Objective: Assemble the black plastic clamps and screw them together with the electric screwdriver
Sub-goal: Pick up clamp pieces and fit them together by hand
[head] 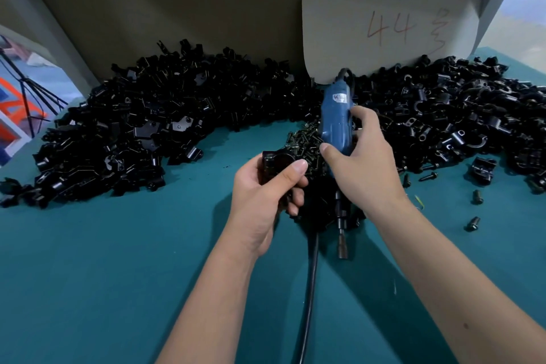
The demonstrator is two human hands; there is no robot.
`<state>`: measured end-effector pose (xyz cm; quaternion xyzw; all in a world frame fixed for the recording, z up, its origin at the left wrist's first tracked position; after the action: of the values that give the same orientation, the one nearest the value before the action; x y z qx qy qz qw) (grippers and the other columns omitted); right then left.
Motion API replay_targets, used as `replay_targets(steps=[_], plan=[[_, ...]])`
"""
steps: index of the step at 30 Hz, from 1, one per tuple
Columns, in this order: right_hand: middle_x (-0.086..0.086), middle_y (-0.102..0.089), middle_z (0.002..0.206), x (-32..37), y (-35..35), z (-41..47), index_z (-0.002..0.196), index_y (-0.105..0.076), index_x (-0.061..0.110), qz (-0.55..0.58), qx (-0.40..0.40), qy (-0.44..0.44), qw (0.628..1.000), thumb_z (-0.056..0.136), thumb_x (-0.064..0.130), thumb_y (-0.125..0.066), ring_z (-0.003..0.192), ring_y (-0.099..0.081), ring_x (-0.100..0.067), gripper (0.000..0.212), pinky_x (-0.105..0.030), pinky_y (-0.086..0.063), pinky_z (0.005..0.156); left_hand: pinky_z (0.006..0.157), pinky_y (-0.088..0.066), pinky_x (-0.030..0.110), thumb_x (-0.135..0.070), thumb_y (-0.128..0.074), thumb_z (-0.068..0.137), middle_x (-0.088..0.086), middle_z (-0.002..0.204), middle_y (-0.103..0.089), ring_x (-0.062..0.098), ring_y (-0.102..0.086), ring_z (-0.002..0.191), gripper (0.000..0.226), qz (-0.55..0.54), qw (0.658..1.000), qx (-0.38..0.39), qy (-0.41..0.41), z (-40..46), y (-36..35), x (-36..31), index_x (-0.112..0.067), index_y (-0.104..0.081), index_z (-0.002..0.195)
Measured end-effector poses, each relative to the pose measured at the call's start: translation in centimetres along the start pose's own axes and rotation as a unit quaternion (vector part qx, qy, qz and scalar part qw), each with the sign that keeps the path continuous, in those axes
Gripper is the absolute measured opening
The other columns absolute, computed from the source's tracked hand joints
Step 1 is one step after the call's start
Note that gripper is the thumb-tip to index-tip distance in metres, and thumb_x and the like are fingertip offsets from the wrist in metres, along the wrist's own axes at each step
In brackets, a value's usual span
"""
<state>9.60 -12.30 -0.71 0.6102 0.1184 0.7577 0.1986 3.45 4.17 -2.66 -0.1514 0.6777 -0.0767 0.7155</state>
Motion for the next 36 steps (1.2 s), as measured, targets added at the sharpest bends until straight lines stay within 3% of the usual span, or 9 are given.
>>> replay_targets(steps=[2, 4, 6, 8, 11, 19, 22, 27, 36], plan=[[-0.001, -0.056, 0.124, 0.6, 0.1, -0.3, 0.141, -0.05, 0.024, -0.085, -0.008, 0.022, 0.996, 0.094, 0.023, -0.074, 0.104, -0.06, -0.016, 0.053, -0.019, -0.041, 0.081, 0.04, -0.039, 0.019, -0.018, -0.078, 0.086, 0.007, 0.072, -0.065, 0.014, -0.053, 0.049, 0.019, -0.025, 0.999, 0.007, 0.019, 0.0, 0.0, 0.1, -0.01, -0.061, 0.087], [-0.005, -0.054, 0.123, 2.4, 0.9, -0.6, 0.124, -0.067, 0.02, -0.129, -0.054, 0.082, 0.987, 0.095, 0.024, -0.073, 0.115, -0.053, -0.025, 0.03, -0.024, -0.039, 0.093, 0.038, -0.037, 0.017, -0.021, -0.075, 0.084, 0.007, 0.071, -0.064, 0.012, -0.051, 0.047, 0.019, -0.049, 0.998, 0.016, 0.039, 0.0, -0.2, 0.2, -0.01, -0.061, 0.088], [-0.001, -0.066, 0.103, 4.2, 1.4, -0.8, 0.098, -0.076, 0.021, -0.061, -0.058, 0.137, 0.987, 0.096, 0.028, -0.071, 0.098, -0.061, -0.019, 0.009, -0.029, -0.047, 0.086, 0.037, -0.035, 0.016, -0.022, -0.074, 0.084, 0.006, 0.071, -0.064, 0.011, -0.049, 0.046, 0.017, -0.066, 0.996, 0.027, 0.051, 0.0, -0.4, 0.3, -0.011, -0.061, 0.088], [0.0, -0.071, 0.078, 4.7, 0.2, -0.9, 0.081, -0.078, 0.023, 0.047, 0.036, 0.129, 0.99, 0.097, 0.037, -0.071, 0.076, -0.064, -0.016, 0.021, -0.036, -0.052, 0.074, 0.036, -0.034, 0.015, -0.022, -0.074, 0.084, 0.005, 0.07, -0.063, 0.01, -0.049, 0.045, 0.014, -0.076, 0.995, 0.036, 0.059, -0.1, -0.5, 0.4, -0.013, -0.063, 0.086], [-0.007, -0.069, 0.066, 4.3, -1.4, -1.4, 0.072, -0.076, 0.018, 0.121, 0.124, 0.078, 0.982, 0.09, 0.041, -0.08, 0.06, -0.059, -0.017, 0.029, -0.04, -0.053, 0.065, 0.036, -0.034, 0.015, -0.021, -0.075, 0.084, 0.005, 0.069, -0.063, 0.009, -0.049, 0.045, 0.006, -0.07, 0.995, 0.044, 0.061, -0.2, -0.5, 0.4, -0.018, -0.072, 0.08], [-0.013, -0.072, 0.07, 3.4, -1.3, -1.0, 0.07, -0.074, 0.011, 0.161, 0.127, 0.041, 0.978, 0.088, 0.027, -0.085, 0.062, -0.061, -0.017, 0.026, -0.043, -0.056, 0.066, 0.036, -0.035, 0.019, -0.016, -0.082, 0.082, 0.006, 0.068, -0.063, 0.011, -0.05, 0.044, 0.017, -0.007, 0.999, 0.025, 0.019, -0.1, -0.5, 0.0, -0.011, -0.066, 0.082], [-0.019, -0.071, 0.074, 3.6, -1.6, -1.1, 0.075, -0.076, 0.011, 0.164, 0.134, 0.045, 0.976, 0.09, 0.025, -0.082, 0.065, -0.059, -0.017, 0.022, -0.044, -0.054, 0.068, 0.036, -0.034, 0.017, -0.024, -0.074, 0.084, 0.007, 0.069, -0.063, 0.01, -0.048, 0.044, 0.012, -0.035, 0.998, 0.035, 0.043, -0.1, -0.3, 0.0, -0.013, -0.068, 0.085], [0.001, -0.066, 0.07, 3.7, -1.8, -1.1, 0.083, -0.077, 0.007, 0.201, 0.176, 0.062, 0.962, 0.093, 0.019, -0.079, 0.065, -0.055, -0.006, 0.015, -0.025, -0.047, 0.068, 0.033, -0.033, 0.012, -0.033, -0.066, 0.09, 0.005, 0.071, -0.063, 0.005, -0.046, 0.043, 0.02, -0.091, 0.988, 0.083, 0.091, -0.4, -0.3, -0.2, -0.022, -0.08, 0.08], [-0.005, -0.064, 0.078, 3.8, -2.2, -1.3, 0.084, -0.076, 0.002, 0.243, 0.178, 0.064, 0.951, 0.094, 0.01, -0.075, 0.071, -0.054, -0.009, 0.013, -0.029, -0.046, 0.074, 0.029, -0.028, 0.01, -0.037, -0.063, 0.092, 0.001, 0.068, -0.057, 0.001, -0.042, 0.037, 0.026, -0.159, 0.971, 0.121, 0.129, -0.6, -0.5, 0.0, -0.021, -0.08, 0.08]])
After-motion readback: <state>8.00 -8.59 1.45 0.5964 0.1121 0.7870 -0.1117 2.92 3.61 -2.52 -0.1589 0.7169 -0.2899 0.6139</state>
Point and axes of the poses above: each hand's wrist, its own z-axis towards the middle knuckle, its own y-axis out of the back of the hand, x = y × z, the point moved 7 cm from there along z, towards the middle knuckle
